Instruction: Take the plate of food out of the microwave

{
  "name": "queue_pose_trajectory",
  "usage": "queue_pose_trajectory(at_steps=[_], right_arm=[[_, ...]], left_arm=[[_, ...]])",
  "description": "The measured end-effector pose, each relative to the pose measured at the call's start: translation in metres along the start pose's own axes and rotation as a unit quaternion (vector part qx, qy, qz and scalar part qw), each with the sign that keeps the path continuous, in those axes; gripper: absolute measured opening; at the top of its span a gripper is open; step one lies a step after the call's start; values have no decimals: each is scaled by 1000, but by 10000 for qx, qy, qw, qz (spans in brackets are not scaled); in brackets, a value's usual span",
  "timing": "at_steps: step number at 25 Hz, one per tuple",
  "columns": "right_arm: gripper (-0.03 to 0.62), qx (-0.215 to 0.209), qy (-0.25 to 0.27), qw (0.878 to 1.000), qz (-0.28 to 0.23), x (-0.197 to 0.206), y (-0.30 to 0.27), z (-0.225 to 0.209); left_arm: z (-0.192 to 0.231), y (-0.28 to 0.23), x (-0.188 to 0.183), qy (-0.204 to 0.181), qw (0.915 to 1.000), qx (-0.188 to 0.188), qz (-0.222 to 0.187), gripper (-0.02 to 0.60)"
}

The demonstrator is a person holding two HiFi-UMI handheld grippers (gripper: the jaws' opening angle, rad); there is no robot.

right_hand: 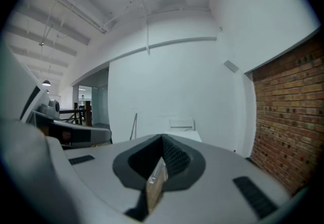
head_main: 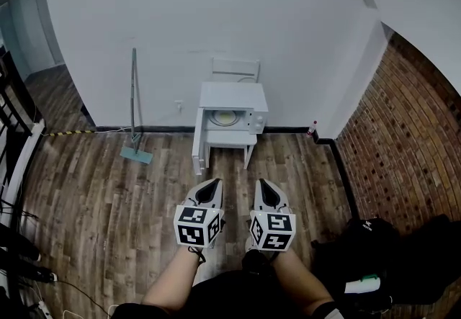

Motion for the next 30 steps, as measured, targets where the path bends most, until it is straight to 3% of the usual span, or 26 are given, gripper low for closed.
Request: queue_pose_trajectory(at_steps=[9,18,30], right_arm=[[6,-330,-76,9994,-53,-13,-87,-27],[6,-627,-66,9980,-4,-24,-174,-85],[6,-878,-60,9961,20,-27,-232,-140]], left_arm=[[30,-68,-22,-63,9993,-373,61,-3],[42,-168,-36,83,9977,-670,106,-3],[49,-248,-37,134,9951,-951,236,-3]])
Point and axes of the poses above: the fingertips, and each gripper's own axes: y backward along the fingers, z to its left, x out of its underside, the point moved 4 cm from there along y, backward along the fingers, and after that the axes turned 11 degrees about x, right-handed, at the moved point
